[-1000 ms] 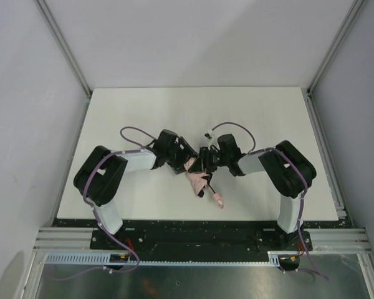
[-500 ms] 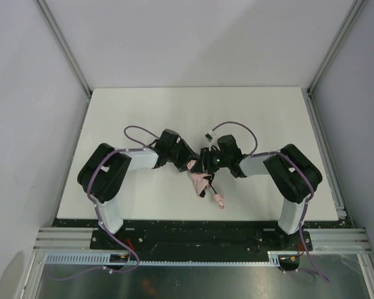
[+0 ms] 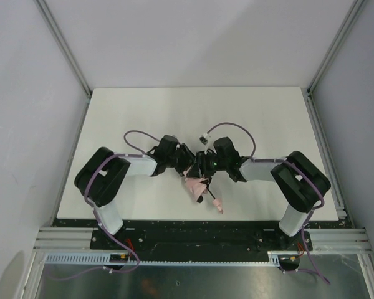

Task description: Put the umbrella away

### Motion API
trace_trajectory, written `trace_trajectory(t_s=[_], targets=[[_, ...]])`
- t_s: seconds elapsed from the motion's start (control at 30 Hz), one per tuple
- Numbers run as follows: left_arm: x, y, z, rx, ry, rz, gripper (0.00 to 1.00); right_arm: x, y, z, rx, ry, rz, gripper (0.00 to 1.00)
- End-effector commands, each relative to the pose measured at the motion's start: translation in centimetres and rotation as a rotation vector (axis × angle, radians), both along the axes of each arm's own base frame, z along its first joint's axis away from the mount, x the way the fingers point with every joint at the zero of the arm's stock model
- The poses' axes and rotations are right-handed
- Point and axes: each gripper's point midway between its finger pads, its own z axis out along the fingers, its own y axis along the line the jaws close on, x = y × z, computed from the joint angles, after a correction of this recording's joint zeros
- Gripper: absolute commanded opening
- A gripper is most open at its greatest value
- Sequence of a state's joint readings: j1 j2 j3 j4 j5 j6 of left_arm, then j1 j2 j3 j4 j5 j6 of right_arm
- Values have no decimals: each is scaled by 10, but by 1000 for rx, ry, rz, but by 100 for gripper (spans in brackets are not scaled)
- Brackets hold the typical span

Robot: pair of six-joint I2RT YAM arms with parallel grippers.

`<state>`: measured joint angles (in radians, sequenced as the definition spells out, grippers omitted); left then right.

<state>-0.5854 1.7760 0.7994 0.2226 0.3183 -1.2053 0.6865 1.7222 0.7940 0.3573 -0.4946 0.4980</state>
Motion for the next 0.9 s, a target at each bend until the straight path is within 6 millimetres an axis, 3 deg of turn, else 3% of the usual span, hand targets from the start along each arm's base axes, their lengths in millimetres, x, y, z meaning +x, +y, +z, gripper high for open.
trace_trajectory(t_s=[0.0,0.13,0.17,0.3,0.43,0.47,0.67,0.8,0.87], targets=[[-21,17,-18,92,41,-18,46,9,15,46,77,-177,53,0],[-15,14,-3,65,1,-33,14,4,14,46,19,-200,64,1],[-12,13,2,57,-17,-37,9,3,12,46,5,-193,55,7],[1,11,30,15,-120,-35,1,-1,2,61,-35,-121,-3,56],[16,12,72,-48,-254,-19,0,-14,-11,91,-23,-76,-49,90],[21,14,86,-65,-292,-9,0,-16,-16,98,-22,-66,-64,95],[38,31,170,-144,-524,44,0,-10,-54,161,81,-95,-197,99],[41,54,226,-198,-667,121,0,0,-87,215,190,-172,-361,99],[41,66,254,-231,-724,170,0,9,-102,228,232,-165,-456,99]])
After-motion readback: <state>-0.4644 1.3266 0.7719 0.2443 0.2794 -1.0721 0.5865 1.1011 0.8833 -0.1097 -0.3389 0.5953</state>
